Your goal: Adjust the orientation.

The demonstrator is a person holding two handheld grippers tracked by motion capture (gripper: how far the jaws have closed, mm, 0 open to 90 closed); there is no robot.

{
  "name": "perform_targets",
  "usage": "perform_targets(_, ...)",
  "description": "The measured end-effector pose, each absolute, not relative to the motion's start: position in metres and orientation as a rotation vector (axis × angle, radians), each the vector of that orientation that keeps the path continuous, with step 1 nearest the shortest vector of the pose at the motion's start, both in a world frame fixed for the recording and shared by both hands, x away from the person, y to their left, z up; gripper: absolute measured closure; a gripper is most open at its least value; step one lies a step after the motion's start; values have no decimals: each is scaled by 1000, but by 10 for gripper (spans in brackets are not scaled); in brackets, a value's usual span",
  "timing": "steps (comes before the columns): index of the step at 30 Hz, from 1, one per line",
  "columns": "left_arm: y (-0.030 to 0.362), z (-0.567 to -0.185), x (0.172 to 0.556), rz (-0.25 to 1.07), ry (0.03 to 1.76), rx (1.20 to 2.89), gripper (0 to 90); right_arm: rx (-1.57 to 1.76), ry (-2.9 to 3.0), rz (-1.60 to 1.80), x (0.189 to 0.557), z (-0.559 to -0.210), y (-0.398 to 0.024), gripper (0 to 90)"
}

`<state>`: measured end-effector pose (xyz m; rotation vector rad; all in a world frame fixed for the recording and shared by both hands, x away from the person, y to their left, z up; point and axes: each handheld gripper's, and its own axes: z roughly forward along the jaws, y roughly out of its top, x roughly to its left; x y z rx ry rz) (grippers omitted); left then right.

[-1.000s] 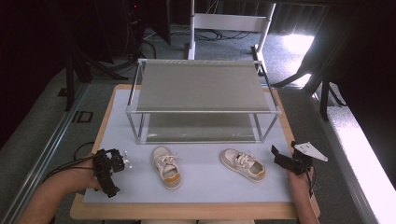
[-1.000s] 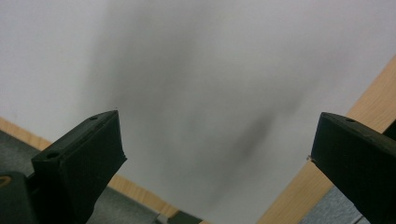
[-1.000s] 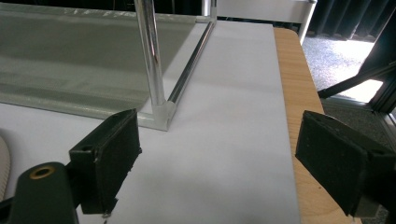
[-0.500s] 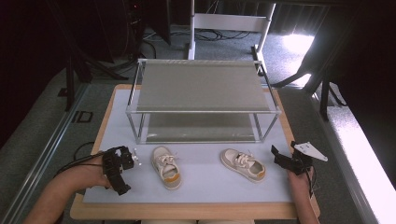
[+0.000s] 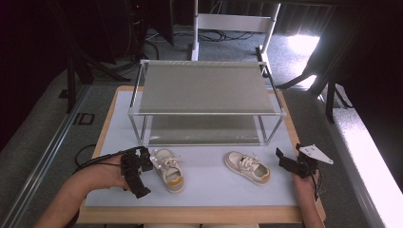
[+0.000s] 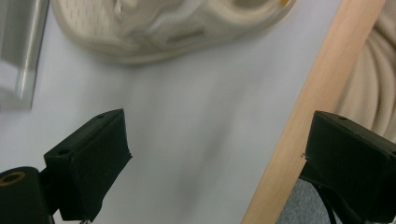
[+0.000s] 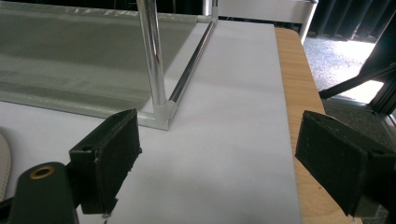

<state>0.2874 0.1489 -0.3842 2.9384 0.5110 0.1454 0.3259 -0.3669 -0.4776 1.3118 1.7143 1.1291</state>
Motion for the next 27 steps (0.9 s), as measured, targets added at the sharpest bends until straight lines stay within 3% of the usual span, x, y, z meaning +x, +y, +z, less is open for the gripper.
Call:
perform_targets(18, 90, -365, 269, 159, 331, 2956, 62, 1307, 1723, 1123, 326, -478, -366, 134)
perform_targets(19, 82, -365, 270, 166, 336, 2957, 119, 1306, 1725, 1122, 326, -478, -366, 135)
perform_targets(27, 67, -377, 277, 136, 353, 2983, 200, 1305, 1726, 1127, 326, -478, -366, 135)
